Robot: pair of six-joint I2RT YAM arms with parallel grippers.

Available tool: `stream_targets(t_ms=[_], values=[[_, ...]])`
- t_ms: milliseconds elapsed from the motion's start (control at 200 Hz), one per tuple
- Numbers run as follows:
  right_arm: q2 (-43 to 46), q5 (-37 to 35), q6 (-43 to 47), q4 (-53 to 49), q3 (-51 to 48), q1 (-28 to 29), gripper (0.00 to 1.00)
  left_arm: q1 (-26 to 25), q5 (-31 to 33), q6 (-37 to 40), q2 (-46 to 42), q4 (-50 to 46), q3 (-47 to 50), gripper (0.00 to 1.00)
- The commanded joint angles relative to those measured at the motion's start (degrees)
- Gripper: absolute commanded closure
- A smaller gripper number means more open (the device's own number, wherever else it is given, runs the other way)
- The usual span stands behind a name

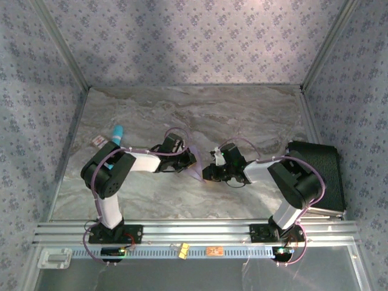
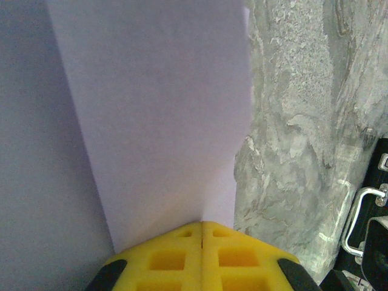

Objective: Fold a paper plane with a square sheet of paper (pick it up from the middle)
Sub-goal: Fourth fold the wing at the center of the table.

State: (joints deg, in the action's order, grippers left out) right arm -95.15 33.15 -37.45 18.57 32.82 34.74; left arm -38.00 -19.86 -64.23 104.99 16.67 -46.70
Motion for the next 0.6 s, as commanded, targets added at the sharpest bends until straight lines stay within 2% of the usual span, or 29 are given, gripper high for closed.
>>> stream_targets(t_ms=[0, 325, 595], values=[[0.7, 1.9, 0.9, -7.1, -1.3, 0.2, 0.88, 0.1, 2.7, -0.3, -0.1, -4.5, 1.9, 0.94], [1.9, -0.5, 5.6, -12.3, -0.8, 0.3, 0.82, 0.3, 2.2, -0.5, 0.2, -3.7, 2.1, 0.94], [2.4, -4.1, 8.3, -14.7, 0.1, 0.5, 0.81, 0.2, 1.8, -0.4, 0.6, -3.7, 2.1, 0.94]])
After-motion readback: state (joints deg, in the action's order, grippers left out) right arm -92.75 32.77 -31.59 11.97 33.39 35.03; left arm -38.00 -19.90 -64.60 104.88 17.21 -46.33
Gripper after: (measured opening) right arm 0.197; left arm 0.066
